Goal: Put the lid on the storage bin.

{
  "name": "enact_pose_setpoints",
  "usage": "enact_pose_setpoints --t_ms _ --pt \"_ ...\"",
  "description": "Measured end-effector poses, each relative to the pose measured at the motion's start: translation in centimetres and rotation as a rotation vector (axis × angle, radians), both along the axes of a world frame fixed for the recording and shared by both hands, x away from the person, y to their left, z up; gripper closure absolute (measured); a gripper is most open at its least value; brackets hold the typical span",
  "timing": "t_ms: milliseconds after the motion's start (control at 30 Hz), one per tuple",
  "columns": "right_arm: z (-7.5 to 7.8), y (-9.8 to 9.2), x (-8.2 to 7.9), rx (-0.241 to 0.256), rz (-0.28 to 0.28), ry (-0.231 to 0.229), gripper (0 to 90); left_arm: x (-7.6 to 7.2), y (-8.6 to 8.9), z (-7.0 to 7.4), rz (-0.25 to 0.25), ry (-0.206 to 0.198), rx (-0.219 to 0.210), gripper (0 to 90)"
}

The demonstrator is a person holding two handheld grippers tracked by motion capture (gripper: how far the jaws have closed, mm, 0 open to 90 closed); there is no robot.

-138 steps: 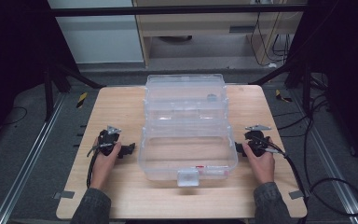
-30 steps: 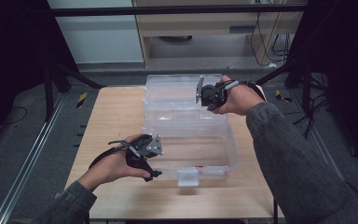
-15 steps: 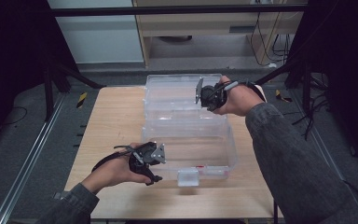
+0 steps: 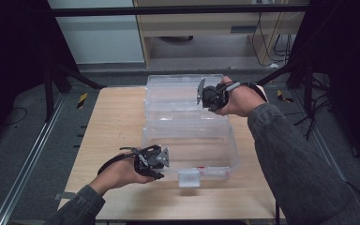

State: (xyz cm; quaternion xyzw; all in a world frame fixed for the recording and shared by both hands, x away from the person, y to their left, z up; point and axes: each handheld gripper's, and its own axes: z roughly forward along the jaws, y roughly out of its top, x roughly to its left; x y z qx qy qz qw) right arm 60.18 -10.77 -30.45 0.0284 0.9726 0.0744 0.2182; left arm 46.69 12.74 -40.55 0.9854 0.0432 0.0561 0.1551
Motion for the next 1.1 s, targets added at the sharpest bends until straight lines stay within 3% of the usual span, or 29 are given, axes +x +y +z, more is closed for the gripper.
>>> enact_pose_setpoints --t_ms 167,433,1100 --pt "-0.02 -0.01 -0.01 0.002 0.010 -0.002 80.8 0.11 0.25 0.02 0.028 0.006 -0.005 81.4" --pt "0.11 0.14 -0.15 -0.008 0.026 0.002 82.2 0.05 -0.04 0.08 0.057 0.007 0.012 81.5" --pt "0.28 0.29 -0.18 -0.009 0.014 0.006 83.2 0.43 0.27 -0.07 0.110 -0.013 -0.021 80.0"
